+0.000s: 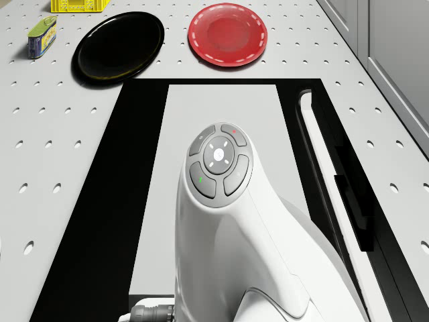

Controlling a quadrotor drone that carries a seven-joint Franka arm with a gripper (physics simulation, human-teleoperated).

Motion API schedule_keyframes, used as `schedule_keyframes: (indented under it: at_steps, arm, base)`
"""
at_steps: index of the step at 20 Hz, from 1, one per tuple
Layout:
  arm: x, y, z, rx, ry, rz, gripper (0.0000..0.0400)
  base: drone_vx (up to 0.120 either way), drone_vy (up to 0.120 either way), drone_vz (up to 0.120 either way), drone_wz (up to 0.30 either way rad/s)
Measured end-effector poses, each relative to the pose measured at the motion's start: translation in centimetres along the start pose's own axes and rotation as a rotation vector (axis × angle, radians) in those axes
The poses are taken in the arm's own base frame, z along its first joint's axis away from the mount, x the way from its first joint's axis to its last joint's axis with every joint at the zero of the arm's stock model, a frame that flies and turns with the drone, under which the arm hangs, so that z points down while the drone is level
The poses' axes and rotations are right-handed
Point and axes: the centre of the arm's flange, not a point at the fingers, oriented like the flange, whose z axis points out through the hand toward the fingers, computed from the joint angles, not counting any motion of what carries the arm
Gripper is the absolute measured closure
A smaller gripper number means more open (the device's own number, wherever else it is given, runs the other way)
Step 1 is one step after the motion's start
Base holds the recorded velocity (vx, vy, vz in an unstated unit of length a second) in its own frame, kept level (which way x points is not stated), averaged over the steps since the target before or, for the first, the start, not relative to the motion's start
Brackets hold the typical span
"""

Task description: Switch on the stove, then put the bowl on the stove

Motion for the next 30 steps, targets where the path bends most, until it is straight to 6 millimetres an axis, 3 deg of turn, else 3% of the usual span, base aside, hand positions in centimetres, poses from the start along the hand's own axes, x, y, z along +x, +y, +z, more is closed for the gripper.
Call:
schedule_keyframes:
  at_steps: [13, 30]
  arm:
    - [1.9, -1.5, 1.6, 0.0, 0.0, 0.0, 0.0]
    - [2.0, -1.9, 3.5, 0.0, 0.0, 0.001, 0.0]
  base:
    - [0.0, 0.0, 0.0, 0.0]
    - [0.0, 0.0, 0.0, 0.0]
